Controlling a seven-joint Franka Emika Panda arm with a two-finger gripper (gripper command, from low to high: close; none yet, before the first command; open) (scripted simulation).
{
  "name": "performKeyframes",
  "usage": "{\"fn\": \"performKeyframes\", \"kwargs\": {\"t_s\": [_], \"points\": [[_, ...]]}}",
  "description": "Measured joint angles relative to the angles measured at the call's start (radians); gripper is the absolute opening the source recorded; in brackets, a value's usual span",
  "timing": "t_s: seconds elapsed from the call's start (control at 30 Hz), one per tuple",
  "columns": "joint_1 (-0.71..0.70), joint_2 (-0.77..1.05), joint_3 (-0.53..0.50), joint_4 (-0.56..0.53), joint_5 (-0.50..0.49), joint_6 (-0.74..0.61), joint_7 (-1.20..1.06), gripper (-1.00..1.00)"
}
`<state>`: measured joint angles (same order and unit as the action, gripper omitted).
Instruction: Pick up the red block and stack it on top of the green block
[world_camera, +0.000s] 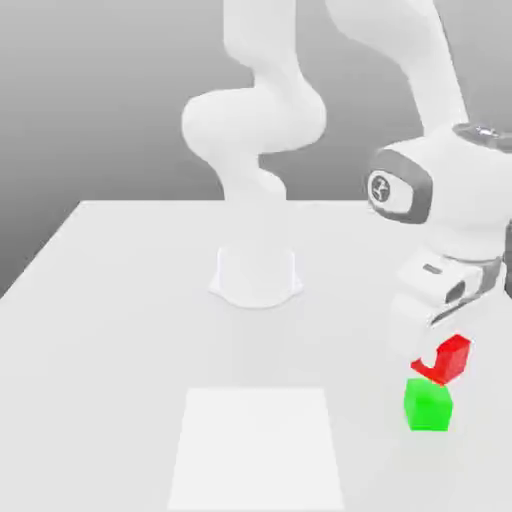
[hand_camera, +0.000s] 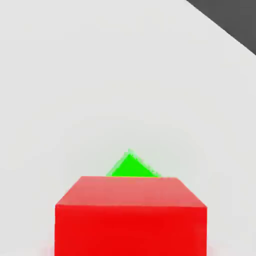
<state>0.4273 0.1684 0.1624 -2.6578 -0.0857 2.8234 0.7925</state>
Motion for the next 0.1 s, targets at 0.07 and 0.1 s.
{"fn": "performKeyframes", "kwargs": {"t_s": [0.07,0.1], "points": [[0.000,0.000,0.000,0.000,0.000,0.000,0.000,1.00],[0.000,0.000,0.000,0.000,0.000,0.000,0.000,1.00]]}}
